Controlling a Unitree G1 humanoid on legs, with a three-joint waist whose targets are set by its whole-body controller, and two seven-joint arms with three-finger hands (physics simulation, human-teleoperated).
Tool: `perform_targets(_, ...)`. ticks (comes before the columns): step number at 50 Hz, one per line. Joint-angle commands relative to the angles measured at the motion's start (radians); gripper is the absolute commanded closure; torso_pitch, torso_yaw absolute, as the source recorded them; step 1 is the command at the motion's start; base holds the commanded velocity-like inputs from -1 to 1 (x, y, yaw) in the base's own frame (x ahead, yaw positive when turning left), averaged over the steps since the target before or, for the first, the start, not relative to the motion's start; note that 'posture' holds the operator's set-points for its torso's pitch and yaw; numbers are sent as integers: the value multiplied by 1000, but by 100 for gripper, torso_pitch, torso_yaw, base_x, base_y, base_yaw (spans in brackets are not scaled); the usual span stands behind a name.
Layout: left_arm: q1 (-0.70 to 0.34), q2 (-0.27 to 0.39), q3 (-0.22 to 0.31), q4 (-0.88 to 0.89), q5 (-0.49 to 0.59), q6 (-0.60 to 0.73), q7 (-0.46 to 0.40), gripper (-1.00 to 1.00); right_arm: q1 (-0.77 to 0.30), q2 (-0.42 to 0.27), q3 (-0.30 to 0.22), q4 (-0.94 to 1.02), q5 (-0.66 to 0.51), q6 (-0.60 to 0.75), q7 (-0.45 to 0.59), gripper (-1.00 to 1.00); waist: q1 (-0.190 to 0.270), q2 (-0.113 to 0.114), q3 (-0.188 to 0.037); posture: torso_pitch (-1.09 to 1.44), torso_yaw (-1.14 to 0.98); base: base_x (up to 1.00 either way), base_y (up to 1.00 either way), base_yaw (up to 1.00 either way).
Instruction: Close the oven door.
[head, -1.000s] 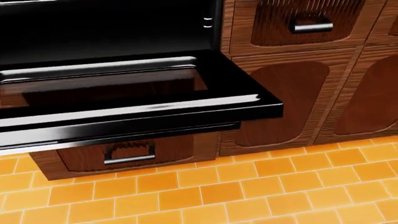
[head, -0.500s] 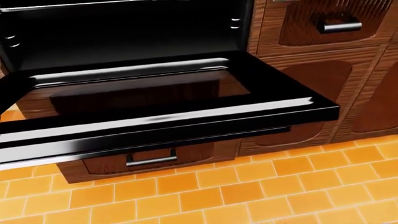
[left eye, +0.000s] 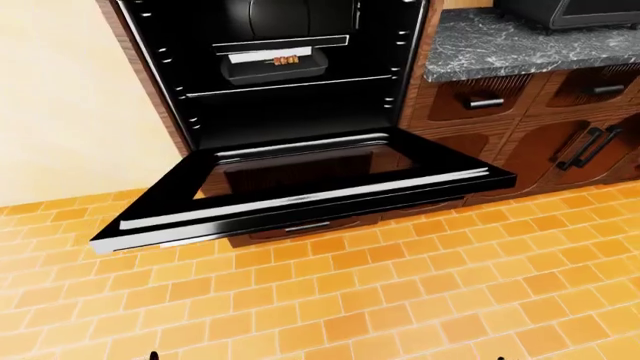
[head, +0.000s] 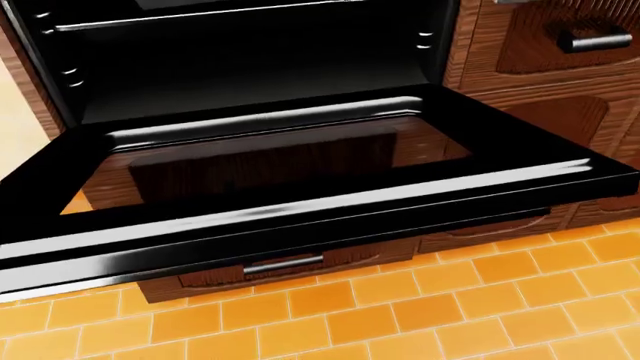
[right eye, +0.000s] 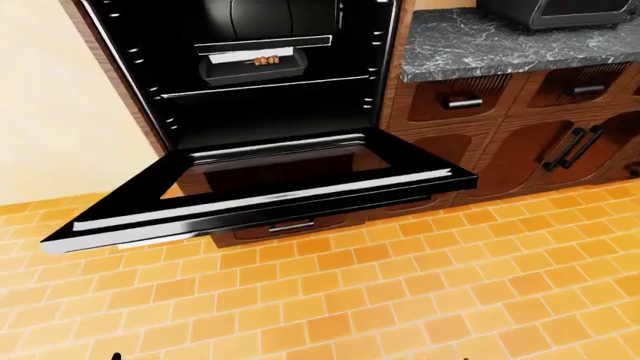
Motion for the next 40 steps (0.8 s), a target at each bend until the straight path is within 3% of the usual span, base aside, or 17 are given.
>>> perform_targets(1, -4, 9, 2, -10, -2, -16, 4, -100, -4, -17, -3, -16, 10, -20, -11, -100, -1, -3, -5, 0, 0, 0, 33, 0)
perform_targets(5, -4, 9, 2, -10, -4, -14, 2, -100, -7, -20, -3, -15, 13, -15, -8, -100, -3, -55, -6, 0, 0, 0, 33, 0)
perform_targets(7, -6, 10, 4, -10, -5, -12, -1, -100, -10, -21, -3, -15, 13, -13, -7, -100, -9, -106, -19, 0, 0, 0, 33, 0)
perform_targets(8, -6, 10, 4, -10, -4, -11, -1, -100, -11, -21, -4, -15, 13, -13, -6, -100, -16, -55, -10, 0, 0, 0, 33, 0)
perform_targets(10, -7, 10, 5, -10, -5, -11, -1, -100, -12, -22, -5, -15, 12, -11, -5, -100, -16, -72, -15, 0, 0, 0, 33, 0)
perform_targets(12, -7, 10, 6, -10, -5, -10, -2, -100, -13, -22, -6, -15, 11, -11, -5, -100, -16, -68, -21, 0, 0, 0, 33, 0)
perform_targets(16, -8, 10, 7, -10, -3, -9, -2, -100, -13, -22, -8, -15, 11, -9, -4, -100, -12, -23, -9, 0, 0, 0, 33, 0)
perform_targets(19, -7, 9, 8, -10, -2, -10, -2, -100, -12, -21, -10, -16, 10, -11, -6, -100, -9, 46, -13, 0, 0, 0, 33, 0)
perform_targets(20, -7, 9, 8, -10, -2, -10, -1, -100, -13, -21, -11, -16, 10, -11, -5, -100, -5, 91, -26, 0, 0, 0, 33, 0)
perform_targets(21, -7, 9, 7, -10, -2, -11, -1, -100, -12, -20, -10, -16, 10, -12, -6, -100, -4, 88, -31, 0, 0, 0, 34, 0)
perform_targets(22, -7, 9, 8, -10, -2, -11, -1, -100, -10, -20, -10, -16, 10, -13, -6, -100, 3, 66, -18, 0, 0, 0, 33, 0)
perform_targets(23, -6, 9, 7, -10, -2, -11, 0, -100, -10, -20, -9, -16, 10, -13, -7, -100, 3, 63, -10, 0, 0, 0, 34, 0)
perform_targets(32, -7, 9, 6, -10, -3, -11, -1, -100, -11, -20, -6, -16, 16, -12, -6, -100, -3, -23, -6, 0, 0, 0, 33, 0)
perform_targets(34, -6, 9, 6, -10, -3, -11, -1, -100, -12, -21, -7, -16, 16, -9, -3, -100, -4, -51, -6, 0, 0, 0, 33, 0)
perform_targets(36, -6, 8, 6, -10, -3, -12, 0, -100, -12, -21, -8, -16, 15, -9, -3, -100, -8, -101, -18, 0, 0, 0, 33, 0)
perform_targets(37, -5, 8, 5, -10, -3, -12, 0, -100, -12, -21, -8, -16, 14, -9, -3, -100, -20, -65, -8, 0, 0, 0, 33, 0)
perform_targets(40, -6, 8, 5, -10, -4, -11, 0, -100, -12, -21, -8, -15, 12, -8, -3, -100, -19, -74, -13, 0, 0, 0, 33, 0)
